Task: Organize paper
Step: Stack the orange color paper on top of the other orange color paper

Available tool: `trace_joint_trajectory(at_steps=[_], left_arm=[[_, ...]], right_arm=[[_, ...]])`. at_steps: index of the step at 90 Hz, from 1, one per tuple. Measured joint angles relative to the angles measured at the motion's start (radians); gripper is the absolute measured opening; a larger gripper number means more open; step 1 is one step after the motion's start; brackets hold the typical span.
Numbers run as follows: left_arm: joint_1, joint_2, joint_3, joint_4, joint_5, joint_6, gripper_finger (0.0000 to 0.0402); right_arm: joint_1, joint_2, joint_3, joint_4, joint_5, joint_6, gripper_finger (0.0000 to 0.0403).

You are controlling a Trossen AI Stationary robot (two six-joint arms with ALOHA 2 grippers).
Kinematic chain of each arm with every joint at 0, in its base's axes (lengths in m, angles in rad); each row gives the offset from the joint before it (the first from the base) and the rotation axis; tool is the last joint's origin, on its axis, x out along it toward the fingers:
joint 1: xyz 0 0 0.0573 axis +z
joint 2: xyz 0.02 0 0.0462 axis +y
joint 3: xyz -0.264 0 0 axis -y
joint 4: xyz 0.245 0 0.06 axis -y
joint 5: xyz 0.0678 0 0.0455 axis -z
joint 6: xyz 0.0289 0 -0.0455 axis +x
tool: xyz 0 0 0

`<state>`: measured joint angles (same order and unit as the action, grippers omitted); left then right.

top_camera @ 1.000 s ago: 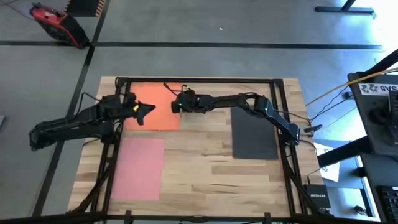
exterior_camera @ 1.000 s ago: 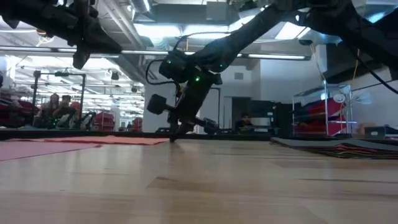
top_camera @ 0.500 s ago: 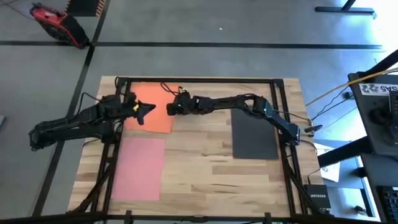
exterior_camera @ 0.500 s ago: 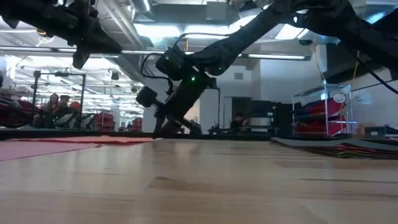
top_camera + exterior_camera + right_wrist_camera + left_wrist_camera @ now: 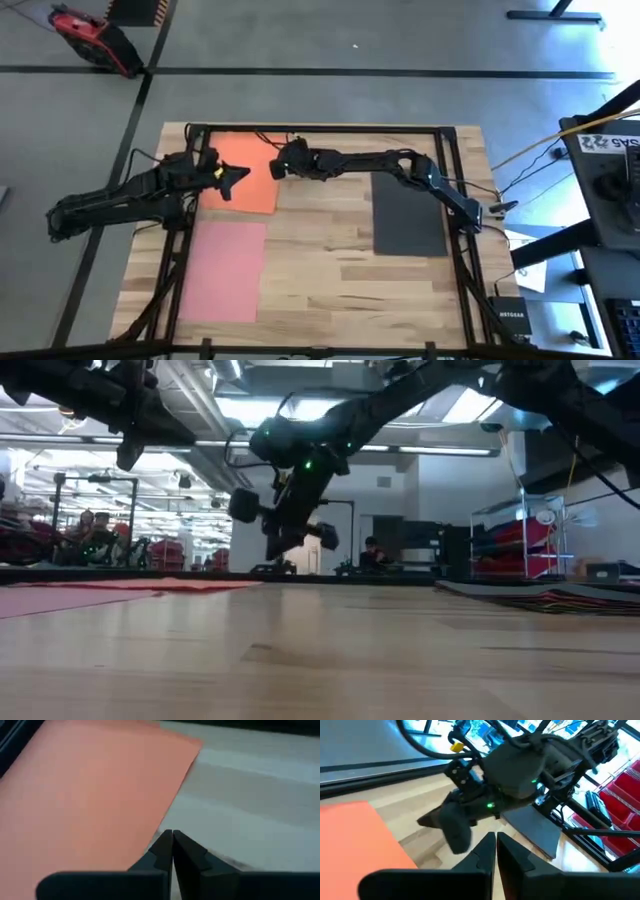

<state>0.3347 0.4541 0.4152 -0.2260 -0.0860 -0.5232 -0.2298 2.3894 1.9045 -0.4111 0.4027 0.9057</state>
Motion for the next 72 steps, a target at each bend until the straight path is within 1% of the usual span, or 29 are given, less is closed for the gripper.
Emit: trace_joint_trajectory(at_steps=[15,18,22,26,30,34,43,51,63,72], left_arm=[[0.0,0.0,0.0,-0.003,0.0,0.0,0.0],[0.0,0.0,0.0,-0.004,0.0,0.0,0.0],[0.0,0.0,0.0,-0.003,0.0,0.0,0.0],[0.0,0.0,0.0,-0.004,0.0,-0.004,0.0],[0.0,0.0,0.0,-0.004,0.0,-0.008,0.0],[-0.001,-0.001,0.0,-0.003,0.002,-0.013,0.0],[-0.001,-0.001,0.0,-0.006,0.017,-0.011,0.0],[-0.001,0.011,0.015,-0.071,0.05,0.004,0.0],[-0.001,0.1,0.082,-0.226,0.105,0.075,0.0],[-0.001,0.205,0.147,-0.243,0.129,0.155,0.0]], right_arm=[[0.001,0.0,0.001,0.008,0.001,0.003,0.0],[0.001,0.0,0.001,0.005,-0.022,0.003,0.0],[0.001,-0.001,0.001,0.004,-0.08,-0.02,0.0],[0.003,-0.012,0.001,-0.005,-0.137,-0.075,0.0],[0.013,-0.028,0.001,-0.03,-0.163,-0.141,0.0],[0.023,-0.052,0.001,-0.057,-0.183,-0.226,0.0],[0.033,-0.129,0.001,-0.136,-0.27,-0.435,0.0],[0.021,-0.197,0.002,-0.236,-0.291,-0.581,0.0],[-0.001,-0.315,0.001,-0.342,-0.281,-0.71,0.0],[-0.026,-0.425,0.002,-0.413,-0.338,-0.786,0.0]])
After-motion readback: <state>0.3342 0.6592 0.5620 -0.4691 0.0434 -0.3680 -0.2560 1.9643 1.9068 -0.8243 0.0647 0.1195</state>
